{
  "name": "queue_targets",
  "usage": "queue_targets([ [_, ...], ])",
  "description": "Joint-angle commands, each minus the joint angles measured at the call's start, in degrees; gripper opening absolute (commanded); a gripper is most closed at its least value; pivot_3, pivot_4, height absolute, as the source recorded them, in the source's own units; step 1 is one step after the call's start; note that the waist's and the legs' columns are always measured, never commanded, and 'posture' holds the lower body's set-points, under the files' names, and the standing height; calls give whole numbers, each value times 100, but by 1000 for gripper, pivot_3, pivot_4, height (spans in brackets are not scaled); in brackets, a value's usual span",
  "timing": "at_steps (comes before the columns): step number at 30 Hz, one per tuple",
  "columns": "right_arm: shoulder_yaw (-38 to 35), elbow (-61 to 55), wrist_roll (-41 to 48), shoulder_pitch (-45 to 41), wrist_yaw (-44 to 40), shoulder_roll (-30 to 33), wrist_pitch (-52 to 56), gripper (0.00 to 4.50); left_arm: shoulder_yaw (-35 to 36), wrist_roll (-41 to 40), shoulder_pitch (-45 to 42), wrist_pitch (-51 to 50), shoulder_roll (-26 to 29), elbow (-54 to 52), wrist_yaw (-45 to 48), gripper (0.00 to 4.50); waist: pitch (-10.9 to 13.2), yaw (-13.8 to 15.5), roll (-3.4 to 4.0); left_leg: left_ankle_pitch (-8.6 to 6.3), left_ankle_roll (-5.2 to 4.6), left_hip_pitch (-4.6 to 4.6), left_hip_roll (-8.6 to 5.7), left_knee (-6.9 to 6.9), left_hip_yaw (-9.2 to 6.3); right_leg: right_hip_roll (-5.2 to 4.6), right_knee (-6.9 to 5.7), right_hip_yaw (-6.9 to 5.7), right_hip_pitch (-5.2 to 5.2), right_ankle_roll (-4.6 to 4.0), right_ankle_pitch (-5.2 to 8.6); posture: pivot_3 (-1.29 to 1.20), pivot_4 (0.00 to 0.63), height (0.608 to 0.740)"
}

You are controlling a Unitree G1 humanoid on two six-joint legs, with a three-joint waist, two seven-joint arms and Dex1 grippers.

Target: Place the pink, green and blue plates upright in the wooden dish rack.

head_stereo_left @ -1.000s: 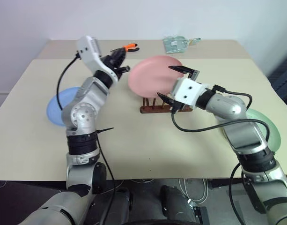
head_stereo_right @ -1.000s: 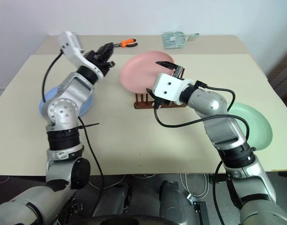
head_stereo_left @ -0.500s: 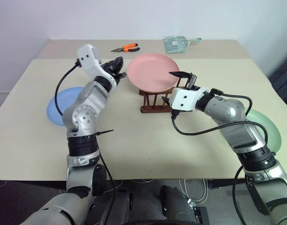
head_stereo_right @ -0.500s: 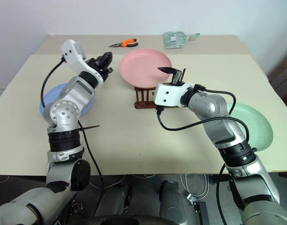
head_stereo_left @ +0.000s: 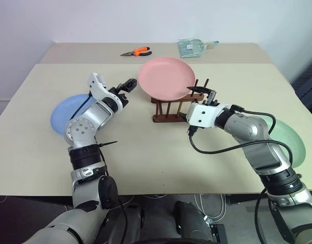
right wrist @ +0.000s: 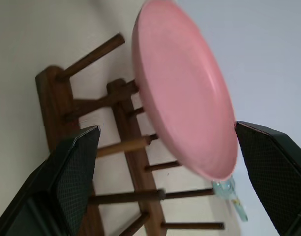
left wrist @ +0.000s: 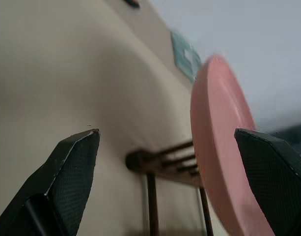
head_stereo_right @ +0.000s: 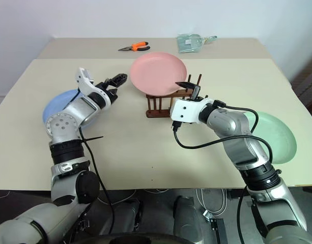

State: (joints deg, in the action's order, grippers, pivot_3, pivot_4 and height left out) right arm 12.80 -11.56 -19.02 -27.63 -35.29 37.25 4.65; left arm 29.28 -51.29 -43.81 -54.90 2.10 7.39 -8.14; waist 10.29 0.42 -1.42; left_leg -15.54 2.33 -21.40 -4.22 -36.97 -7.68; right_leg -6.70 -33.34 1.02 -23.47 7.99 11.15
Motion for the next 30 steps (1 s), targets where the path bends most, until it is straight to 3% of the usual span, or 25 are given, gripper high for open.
queue_targets([
  [1, -189, -258, -8, -41, 13, 35, -39, 4500, -230, -180, -146, -63, -51, -5, 253, 4488, 0, 6, 0, 0, 0, 0, 0, 0, 0, 0, 0, 0, 0, 0, 0, 0, 150, 740],
  [6, -185, -209, -27, -56, 38, 28, -70, 4500, -436, 23, -356, 111, -170, 560, 386, 4488, 0, 26, 0, 0, 0, 0, -1, -1, 1, 0, 2, 0, 3, 0, 0, 0, 150, 740],
  [8, -183, -204, -51, -39, 49, 39, -88, 4500, -460, 15, -420, 187, -226, 661, 439, 3976, 0, 24, 0, 0, 0, -1, -2, -1, 1, -1, 4, 1, 3, 0, 0, 0, 150, 740],
  [9, -186, -205, -60, -27, 52, 45, -94, 4500, -455, 2, -440, 213, -258, 678, 443, 3642, 0, 24, 0, 0, 0, -1, -2, -1, 1, -1, 5, 0, 3, 0, 0, 0, 150, 740],
  [16, -224, -232, -99, 60, 58, 68, -108, 4500, -382, -218, -385, 129, -330, 420, 530, 108, 0, 17, 0, 0, 0, 0, -1, 1, 1, -1, 4, 0, 2, 0, 0, 0, 150, 740],
  [20, -286, -273, -84, 62, 75, 81, -126, 4500, -317, -579, -331, 348, -381, -167, 824, 22, 1, 19, -1, 0, 0, -2, -1, 0, 1, -1, 5, 1, 2, 0, 0, 0, 150, 740],
  [25, -463, -271, 121, -300, 81, -40, -92, 4500, -897, -249, -377, 579, -233, -943, 1048, 22, 2, 20, -1, 0, 0, -2, 0, 0, 2, -1, 7, 1, 2, 0, 0, 0, 150, 740],
  [30, -238, 52, -753, -573, 434, 263, -618, 4500, -1480, 165, -490, 680, -72, -1237, 1090, 22, 2, 33, -1, 0, 0, -2, -1, 0, 2, -1, 8, 1, 4, -1, 0, 0, 150, 740],
])
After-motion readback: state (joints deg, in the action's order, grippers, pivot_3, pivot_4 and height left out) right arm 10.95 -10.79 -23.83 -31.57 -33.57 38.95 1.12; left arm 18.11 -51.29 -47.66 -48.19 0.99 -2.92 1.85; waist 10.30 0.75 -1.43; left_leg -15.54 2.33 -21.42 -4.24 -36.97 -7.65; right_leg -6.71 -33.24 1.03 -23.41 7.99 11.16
